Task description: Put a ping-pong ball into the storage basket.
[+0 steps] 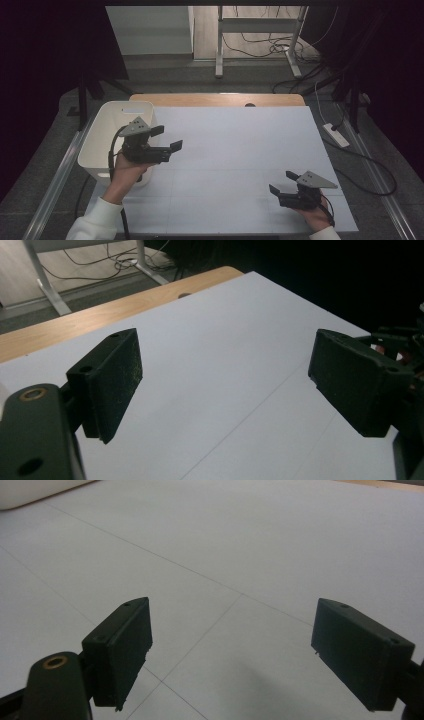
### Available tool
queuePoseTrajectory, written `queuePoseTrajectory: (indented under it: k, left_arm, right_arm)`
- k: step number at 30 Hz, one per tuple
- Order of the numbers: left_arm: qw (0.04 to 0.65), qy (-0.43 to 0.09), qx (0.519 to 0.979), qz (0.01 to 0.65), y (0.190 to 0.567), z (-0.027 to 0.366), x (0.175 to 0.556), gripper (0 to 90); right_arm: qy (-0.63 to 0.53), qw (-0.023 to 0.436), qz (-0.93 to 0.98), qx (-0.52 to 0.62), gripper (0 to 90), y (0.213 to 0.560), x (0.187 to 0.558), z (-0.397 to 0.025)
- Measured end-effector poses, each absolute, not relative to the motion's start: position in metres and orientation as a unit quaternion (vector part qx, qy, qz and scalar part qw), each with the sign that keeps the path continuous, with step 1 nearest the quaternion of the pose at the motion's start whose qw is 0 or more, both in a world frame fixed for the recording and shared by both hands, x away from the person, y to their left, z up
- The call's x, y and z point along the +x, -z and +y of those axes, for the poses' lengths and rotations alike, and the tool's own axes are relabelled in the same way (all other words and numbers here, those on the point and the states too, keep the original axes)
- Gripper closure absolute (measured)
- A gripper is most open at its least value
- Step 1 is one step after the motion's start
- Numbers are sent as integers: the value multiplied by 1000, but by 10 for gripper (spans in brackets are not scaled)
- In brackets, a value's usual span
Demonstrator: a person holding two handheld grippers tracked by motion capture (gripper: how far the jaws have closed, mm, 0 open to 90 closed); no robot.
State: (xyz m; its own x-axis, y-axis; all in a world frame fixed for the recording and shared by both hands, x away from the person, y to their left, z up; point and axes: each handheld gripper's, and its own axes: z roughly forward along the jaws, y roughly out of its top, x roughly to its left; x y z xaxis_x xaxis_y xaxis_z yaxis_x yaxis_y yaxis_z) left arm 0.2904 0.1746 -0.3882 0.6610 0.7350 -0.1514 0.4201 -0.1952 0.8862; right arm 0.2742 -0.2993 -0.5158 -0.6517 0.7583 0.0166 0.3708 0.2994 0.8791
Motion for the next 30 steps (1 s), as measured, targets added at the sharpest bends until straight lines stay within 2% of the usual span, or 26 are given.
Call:
queuePoseTrajectory:
  k: [30]
  left_arm:
    - [483,-119,789,361,433,136,273,148]
  right_arm:
    - [-466,208,780,362,165,516,274,-299]
